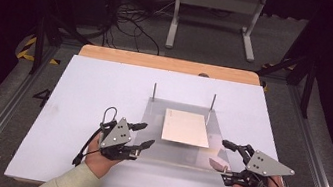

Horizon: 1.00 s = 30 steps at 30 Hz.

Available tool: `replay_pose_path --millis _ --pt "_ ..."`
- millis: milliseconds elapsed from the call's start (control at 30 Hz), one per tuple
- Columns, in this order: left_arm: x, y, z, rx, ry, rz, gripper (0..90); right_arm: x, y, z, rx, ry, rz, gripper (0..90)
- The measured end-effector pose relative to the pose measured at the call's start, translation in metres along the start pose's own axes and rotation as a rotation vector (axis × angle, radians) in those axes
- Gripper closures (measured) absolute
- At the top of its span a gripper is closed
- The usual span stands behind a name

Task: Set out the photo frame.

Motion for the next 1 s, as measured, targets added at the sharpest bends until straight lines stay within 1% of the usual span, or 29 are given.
replay_pose_path --millis 100,167,233,267,300,367,433,500,533,667,700,867,1000 --pt "0.0 0.0 0.0 0.0 0.0 0.0 43.0 0.004 -0.001 0.001 -0.018 0.008 -0.008 32.8" --pt "0.0 0.0 0.0 0.001 0.0 0.0 42.9 0.007 0.0 0.002 -0.029 0.016 -0.009 38.9" --pt "0.0 0.001 0.0 0.001 -0.001 0.0 42.9 0.009 0.001 0.004 -0.042 0.021 0.004 46.3" --pt "0.0 0.0 0.0 -0.001 0.0 0.0 43.0 0.009 0.003 0.004 -0.06 0.026 0.009 50.3" --pt "0.0 0.0 0.0 0.001 -0.002 0.0 43.0 0.01 0.003 0.004 -0.073 0.027 0.016 51.2" --pt "0.0 0.0 -0.001 0.0 0.001 -0.002 43.1 0.01 0.004 0.004 -0.08 0.029 0.021 52.1" --pt "0.0 0.0 -0.001 0.003 -0.004 -0.006 43.7 0.01 0.004 0.004 -0.106 0.027 0.036 54.0" --pt "-0.001 0.001 -0.002 0.01 -0.004 -0.013 45.4 0.01 0.004 0.003 -0.103 0.025 0.038 54.1" --pt "-0.001 0.002 -0.003 0.021 -0.008 -0.017 46.1 0.01 0.004 0.003 -0.106 0.024 0.04 54.3" --pt "-0.002 0.003 -0.008 0.032 -0.01 -0.036 48.5 0.01 0.005 0.001 -0.095 0.026 0.047 54.3" --pt "-0.002 0.003 -0.009 0.022 -0.012 -0.036 49.1 0.009 0.006 0.0 -0.093 0.029 0.049 54.3" --pt "-0.003 0.0 -0.014 0.022 -0.003 -0.029 50.1 0.009 0.008 -0.006 -0.087 0.033 0.062 54.3" --pt "-0.005 -0.003 -0.022 0.027 0.001 -0.045 51.7 0.008 0.012 -0.014 -0.087 0.035 0.082 54.5"
Point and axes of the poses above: each handheld gripper's, and its own axes: x roughly forward along the jaws, z roughly out of its underside, y roughly to its right, the point moved 4 cm from there along x, roughly forward along the jaws, and after that the axes turned 7 degrees about -y, right-handed, at the moved point
